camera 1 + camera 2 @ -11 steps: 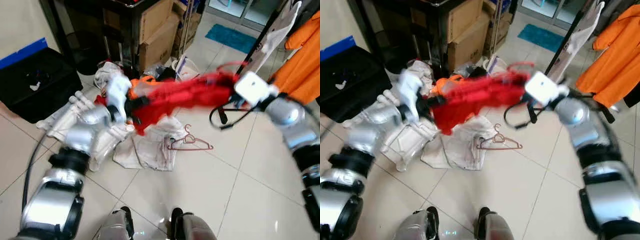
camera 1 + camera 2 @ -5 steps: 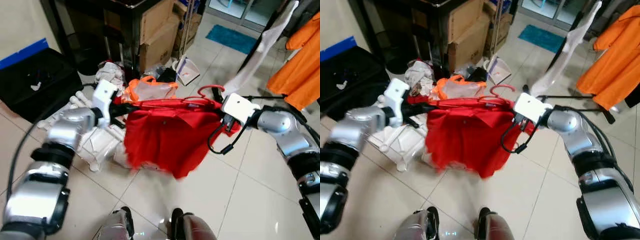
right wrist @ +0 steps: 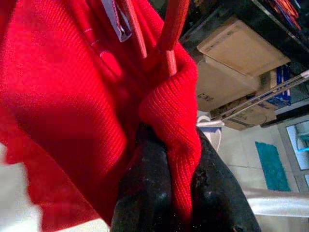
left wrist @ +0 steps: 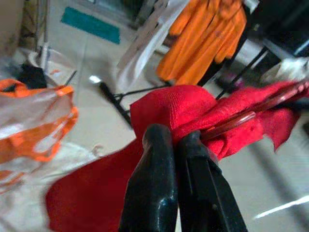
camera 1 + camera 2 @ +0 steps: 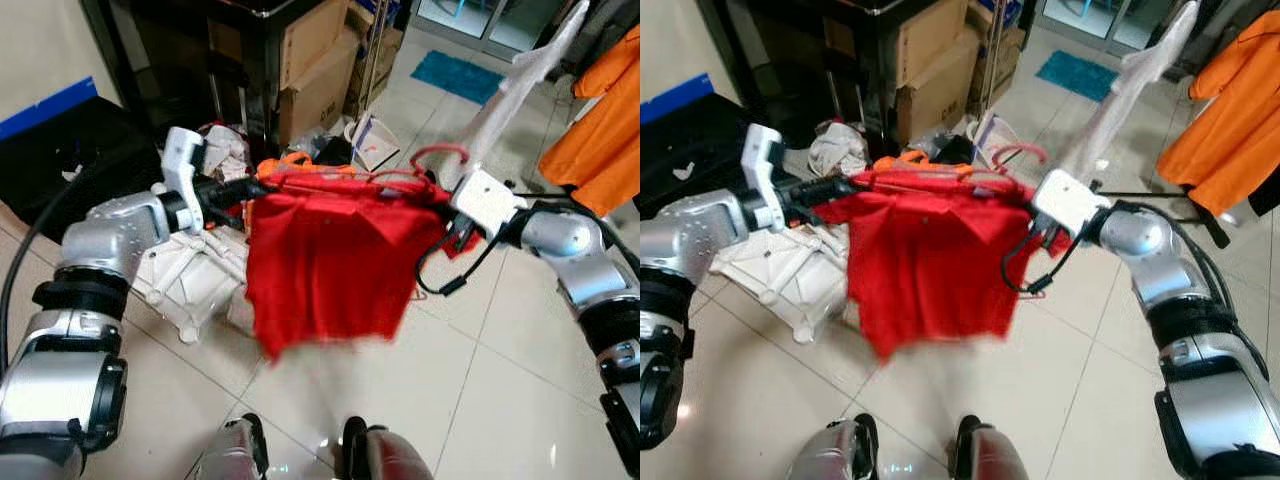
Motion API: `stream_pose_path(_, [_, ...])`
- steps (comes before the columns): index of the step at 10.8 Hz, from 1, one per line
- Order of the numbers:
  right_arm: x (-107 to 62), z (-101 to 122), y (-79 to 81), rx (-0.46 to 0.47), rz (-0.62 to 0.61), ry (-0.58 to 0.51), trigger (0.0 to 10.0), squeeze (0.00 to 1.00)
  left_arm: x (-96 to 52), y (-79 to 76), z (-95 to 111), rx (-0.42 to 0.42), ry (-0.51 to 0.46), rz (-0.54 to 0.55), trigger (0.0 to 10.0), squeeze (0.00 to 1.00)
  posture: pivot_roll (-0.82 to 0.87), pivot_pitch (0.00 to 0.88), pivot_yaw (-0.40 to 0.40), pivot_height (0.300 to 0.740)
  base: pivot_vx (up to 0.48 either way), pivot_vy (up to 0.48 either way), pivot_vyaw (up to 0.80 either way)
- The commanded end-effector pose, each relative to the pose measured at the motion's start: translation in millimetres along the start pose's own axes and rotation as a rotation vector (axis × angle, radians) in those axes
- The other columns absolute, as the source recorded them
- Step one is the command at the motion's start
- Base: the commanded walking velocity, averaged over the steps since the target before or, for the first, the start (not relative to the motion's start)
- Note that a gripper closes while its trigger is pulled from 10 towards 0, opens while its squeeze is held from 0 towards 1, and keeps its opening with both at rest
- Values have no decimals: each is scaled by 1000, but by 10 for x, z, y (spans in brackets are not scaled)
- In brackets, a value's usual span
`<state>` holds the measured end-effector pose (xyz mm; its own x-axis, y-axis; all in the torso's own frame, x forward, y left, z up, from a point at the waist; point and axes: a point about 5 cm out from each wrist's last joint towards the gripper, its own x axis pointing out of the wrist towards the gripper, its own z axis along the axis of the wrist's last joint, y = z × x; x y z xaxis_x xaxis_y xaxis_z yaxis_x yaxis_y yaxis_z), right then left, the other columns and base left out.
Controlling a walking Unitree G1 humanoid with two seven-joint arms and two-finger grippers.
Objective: Hang hanger
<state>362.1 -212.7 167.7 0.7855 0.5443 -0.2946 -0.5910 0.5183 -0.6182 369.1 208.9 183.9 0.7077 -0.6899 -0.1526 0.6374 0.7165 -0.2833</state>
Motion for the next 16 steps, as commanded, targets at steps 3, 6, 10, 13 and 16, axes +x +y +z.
stream_pose_path(3, [-340, -452, -127, 158, -108, 193, 0, 0, -443, 327, 87, -147, -165, 171, 0, 0, -134, 160, -62, 740, 0, 0, 0])
stream_pose_path(6, [-418, -522, -155, 123, -96, 256, 0, 0, -688, 423, 259, -212, -339, 182, 0, 0, -142, 164, -69, 740, 0, 0, 0])
stream_pose_path(10, [-422, -559, -126, 122, -114, 262, 0, 0, -1096, 556, 801, -232, -741, 341, 0, 0, -131, 172, -72, 740, 0, 0, 0])
stream_pose_path(13, [-386, -590, -38, 112, -86, 283, 0, 0, -939, 367, 1031, -239, -827, 239, 0, 0, -135, 179, -71, 740, 0, 0, 0])
stream_pose_path(16, [-352, -601, -4, 75, -75, 314, 0, 0, -720, 31, 1372, -172, -814, 193, 0, 0, -138, 181, -72, 740, 0, 0, 0])
